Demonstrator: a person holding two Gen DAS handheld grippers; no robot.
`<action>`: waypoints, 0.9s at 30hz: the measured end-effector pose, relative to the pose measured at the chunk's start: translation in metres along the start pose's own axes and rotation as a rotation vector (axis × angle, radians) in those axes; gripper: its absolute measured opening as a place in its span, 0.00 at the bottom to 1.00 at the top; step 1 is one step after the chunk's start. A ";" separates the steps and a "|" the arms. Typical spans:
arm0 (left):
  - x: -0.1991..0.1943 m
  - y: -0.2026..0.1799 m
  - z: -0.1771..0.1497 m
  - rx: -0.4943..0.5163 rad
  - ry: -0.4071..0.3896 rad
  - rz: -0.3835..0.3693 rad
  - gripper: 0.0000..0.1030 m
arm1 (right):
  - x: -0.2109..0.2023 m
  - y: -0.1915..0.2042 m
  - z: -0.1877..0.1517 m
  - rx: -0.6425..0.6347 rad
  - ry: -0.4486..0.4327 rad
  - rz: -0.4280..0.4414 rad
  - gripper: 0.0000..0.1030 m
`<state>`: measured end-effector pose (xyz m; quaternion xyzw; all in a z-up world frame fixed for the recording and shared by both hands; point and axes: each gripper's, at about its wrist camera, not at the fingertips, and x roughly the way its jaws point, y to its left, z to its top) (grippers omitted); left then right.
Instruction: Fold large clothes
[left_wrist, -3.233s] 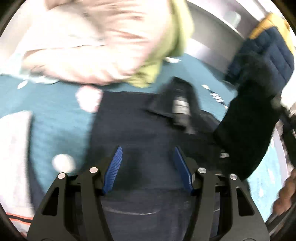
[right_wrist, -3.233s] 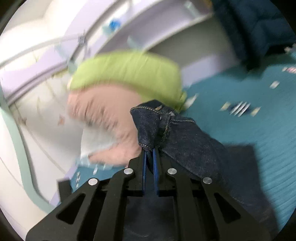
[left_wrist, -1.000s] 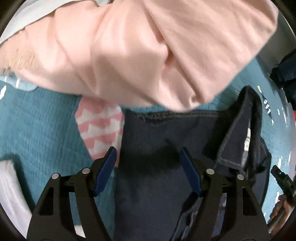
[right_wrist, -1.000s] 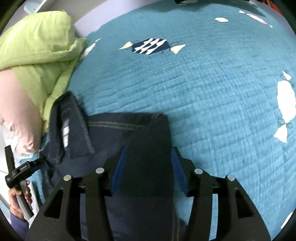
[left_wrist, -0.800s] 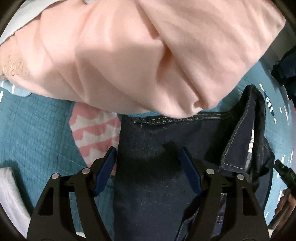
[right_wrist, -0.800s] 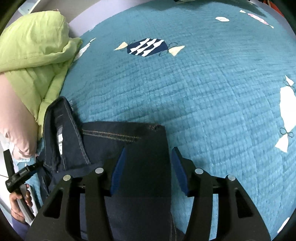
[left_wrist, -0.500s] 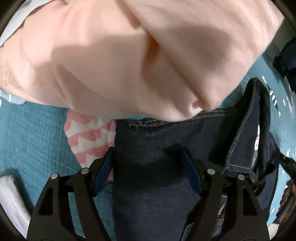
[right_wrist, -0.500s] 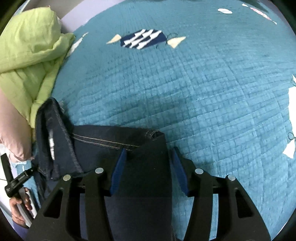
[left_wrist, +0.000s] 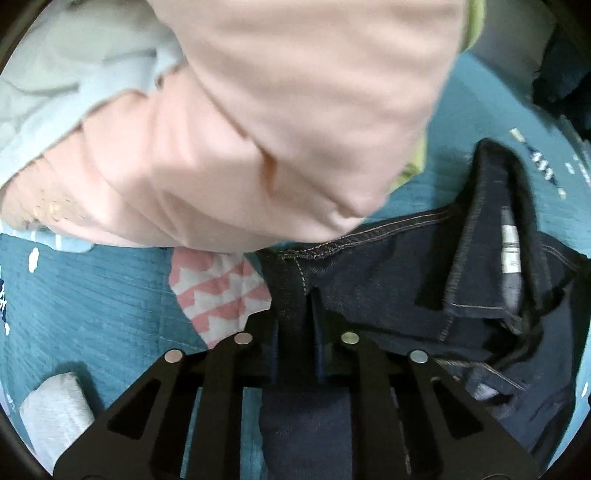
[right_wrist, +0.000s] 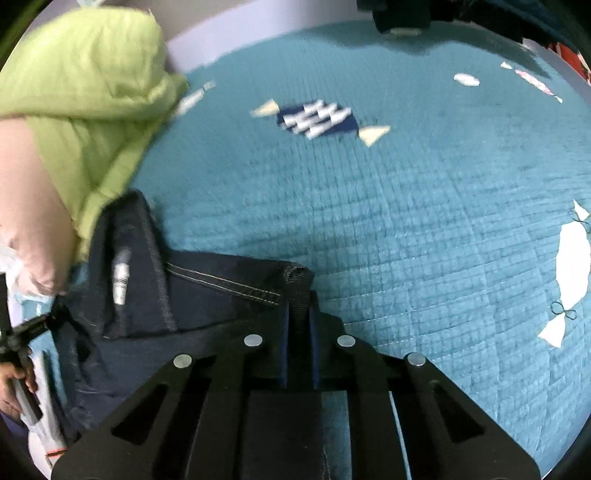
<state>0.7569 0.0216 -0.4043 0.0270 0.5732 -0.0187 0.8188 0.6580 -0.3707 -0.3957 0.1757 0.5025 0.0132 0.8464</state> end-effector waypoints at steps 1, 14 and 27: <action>-0.010 0.000 -0.001 -0.009 -0.023 -0.021 0.12 | -0.007 0.003 -0.001 0.000 -0.016 0.015 0.08; -0.161 0.029 -0.085 0.001 -0.195 -0.183 0.09 | -0.152 0.045 -0.053 -0.081 -0.170 0.143 0.06; -0.231 0.073 -0.285 -0.016 -0.152 -0.257 0.05 | -0.254 0.026 -0.221 -0.121 -0.057 0.190 0.05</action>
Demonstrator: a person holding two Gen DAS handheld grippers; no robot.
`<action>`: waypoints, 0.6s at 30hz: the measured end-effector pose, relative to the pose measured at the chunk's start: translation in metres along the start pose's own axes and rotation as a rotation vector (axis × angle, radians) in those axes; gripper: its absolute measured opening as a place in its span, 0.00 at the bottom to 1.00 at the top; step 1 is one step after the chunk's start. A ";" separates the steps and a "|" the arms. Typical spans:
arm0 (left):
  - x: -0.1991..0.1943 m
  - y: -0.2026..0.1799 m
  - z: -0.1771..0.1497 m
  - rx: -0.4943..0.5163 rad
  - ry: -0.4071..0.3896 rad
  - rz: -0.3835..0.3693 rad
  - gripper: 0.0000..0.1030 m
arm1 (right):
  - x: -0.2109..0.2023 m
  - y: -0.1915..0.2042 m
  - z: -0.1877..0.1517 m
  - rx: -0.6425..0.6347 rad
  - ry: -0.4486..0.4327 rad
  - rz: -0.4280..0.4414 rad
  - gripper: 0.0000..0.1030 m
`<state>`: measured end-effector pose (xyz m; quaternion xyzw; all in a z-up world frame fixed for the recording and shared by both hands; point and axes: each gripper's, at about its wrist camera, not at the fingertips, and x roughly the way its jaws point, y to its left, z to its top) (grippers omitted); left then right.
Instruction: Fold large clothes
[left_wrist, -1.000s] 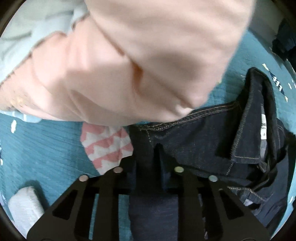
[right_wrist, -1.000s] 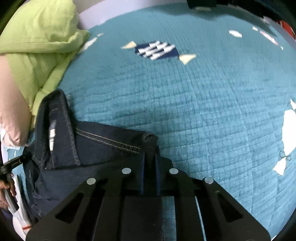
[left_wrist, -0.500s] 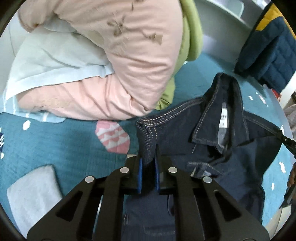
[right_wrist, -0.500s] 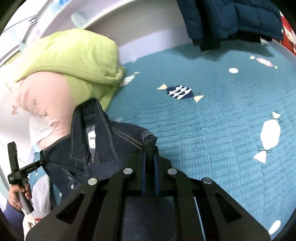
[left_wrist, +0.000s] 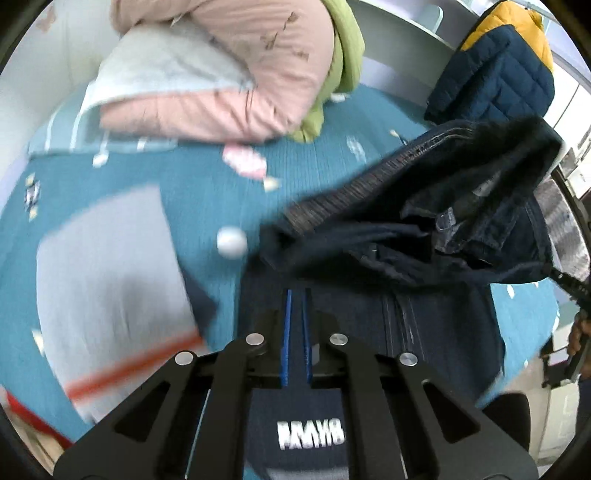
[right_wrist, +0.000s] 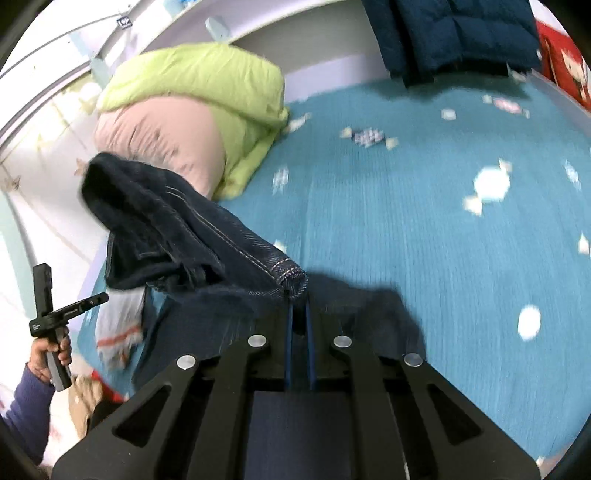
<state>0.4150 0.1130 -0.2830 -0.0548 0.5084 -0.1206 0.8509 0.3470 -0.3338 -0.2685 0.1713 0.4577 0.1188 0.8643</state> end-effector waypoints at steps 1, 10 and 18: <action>0.002 0.001 -0.015 -0.002 0.020 -0.007 0.05 | -0.002 -0.002 -0.019 0.014 0.020 0.006 0.05; 0.017 0.007 -0.109 -0.085 0.137 -0.052 0.06 | 0.038 -0.055 -0.130 0.192 0.231 -0.080 0.06; 0.035 0.024 -0.103 -0.231 0.125 -0.100 0.20 | 0.037 -0.071 -0.144 0.361 0.227 -0.059 0.19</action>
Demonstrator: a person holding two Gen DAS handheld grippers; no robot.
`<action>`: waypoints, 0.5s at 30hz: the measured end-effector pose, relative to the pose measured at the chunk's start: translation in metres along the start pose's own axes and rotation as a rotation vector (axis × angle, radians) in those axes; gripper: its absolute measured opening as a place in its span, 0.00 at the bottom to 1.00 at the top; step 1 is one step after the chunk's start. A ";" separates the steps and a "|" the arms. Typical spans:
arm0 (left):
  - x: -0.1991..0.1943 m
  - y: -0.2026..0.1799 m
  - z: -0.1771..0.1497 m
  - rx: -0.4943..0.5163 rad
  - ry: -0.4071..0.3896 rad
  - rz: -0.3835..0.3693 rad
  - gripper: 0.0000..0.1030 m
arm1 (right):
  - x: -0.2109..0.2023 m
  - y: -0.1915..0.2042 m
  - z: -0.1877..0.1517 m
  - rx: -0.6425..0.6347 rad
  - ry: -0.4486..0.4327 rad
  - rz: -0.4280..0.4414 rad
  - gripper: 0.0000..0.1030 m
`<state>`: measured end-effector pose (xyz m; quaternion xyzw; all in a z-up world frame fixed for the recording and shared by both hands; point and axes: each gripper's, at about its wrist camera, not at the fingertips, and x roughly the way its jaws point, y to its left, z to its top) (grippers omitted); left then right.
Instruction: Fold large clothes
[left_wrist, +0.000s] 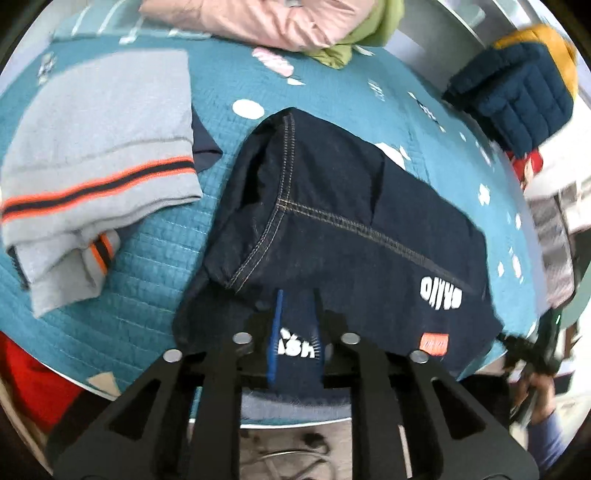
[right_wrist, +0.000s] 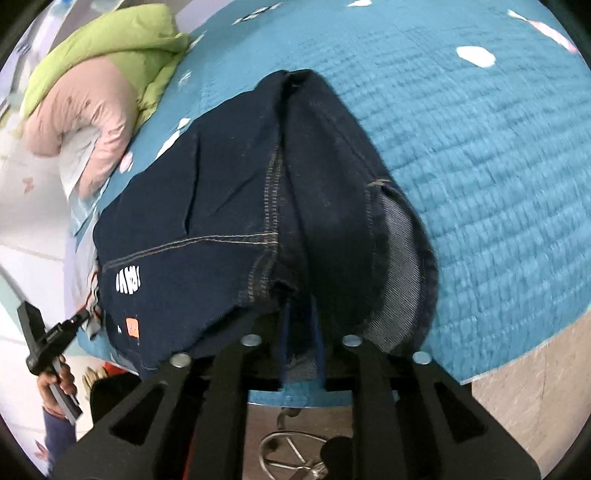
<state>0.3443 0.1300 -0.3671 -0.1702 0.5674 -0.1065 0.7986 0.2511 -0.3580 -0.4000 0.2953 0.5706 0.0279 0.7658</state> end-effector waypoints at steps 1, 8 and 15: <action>0.002 0.003 0.003 -0.023 -0.003 -0.007 0.21 | -0.004 0.002 0.000 -0.002 -0.002 0.005 0.20; 0.025 0.015 0.019 -0.105 -0.001 0.039 0.30 | -0.037 -0.008 0.002 0.096 -0.075 0.108 0.43; 0.049 0.022 0.026 -0.129 0.050 0.045 0.38 | -0.031 -0.014 0.013 0.186 -0.073 0.108 0.47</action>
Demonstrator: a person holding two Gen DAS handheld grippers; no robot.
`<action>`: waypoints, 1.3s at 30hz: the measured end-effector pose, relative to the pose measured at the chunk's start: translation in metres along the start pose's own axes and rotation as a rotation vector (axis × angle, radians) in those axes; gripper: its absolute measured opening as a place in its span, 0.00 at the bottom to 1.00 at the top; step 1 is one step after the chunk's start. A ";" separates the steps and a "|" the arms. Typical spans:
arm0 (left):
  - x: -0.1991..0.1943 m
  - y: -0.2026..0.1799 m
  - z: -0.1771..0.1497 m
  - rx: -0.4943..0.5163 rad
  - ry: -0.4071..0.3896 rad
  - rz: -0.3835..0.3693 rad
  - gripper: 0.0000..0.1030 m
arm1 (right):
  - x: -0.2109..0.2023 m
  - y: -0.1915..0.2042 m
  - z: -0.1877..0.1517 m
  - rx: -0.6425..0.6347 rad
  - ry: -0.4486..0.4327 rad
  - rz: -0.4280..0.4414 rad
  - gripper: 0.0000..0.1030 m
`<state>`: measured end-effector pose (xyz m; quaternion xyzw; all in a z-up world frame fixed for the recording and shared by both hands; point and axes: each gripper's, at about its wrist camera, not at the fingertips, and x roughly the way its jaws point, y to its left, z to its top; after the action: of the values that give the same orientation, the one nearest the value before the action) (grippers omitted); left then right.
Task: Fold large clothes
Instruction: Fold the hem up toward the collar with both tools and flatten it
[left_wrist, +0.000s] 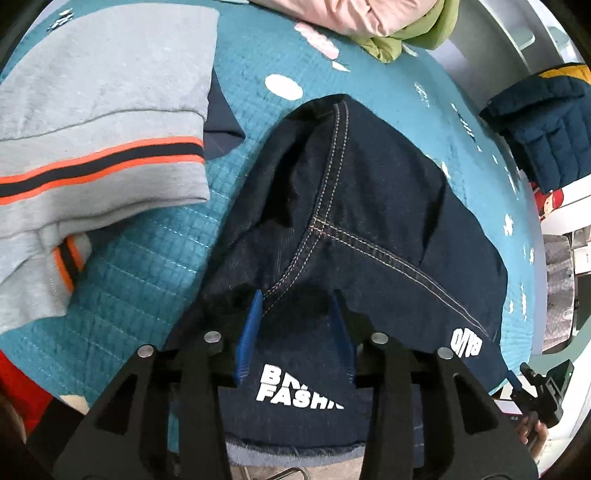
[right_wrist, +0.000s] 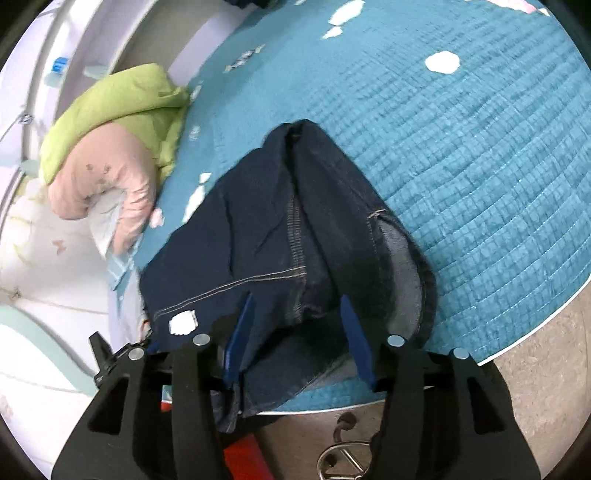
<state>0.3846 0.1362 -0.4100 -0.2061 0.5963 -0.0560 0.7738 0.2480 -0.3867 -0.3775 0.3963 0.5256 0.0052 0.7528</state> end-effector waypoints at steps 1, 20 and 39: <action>0.002 0.001 0.001 -0.006 0.004 -0.004 0.39 | 0.007 -0.001 0.001 0.017 0.014 -0.007 0.47; -0.031 -0.010 -0.013 0.047 -0.012 -0.111 0.00 | 0.003 0.029 0.002 -0.066 -0.050 0.074 0.14; 0.001 0.024 -0.004 -0.110 0.088 0.018 0.57 | 0.009 0.030 0.013 -0.080 -0.016 0.064 0.13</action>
<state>0.3767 0.1569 -0.4210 -0.2402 0.6340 -0.0249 0.7346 0.2743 -0.3701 -0.3646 0.3825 0.5060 0.0472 0.7716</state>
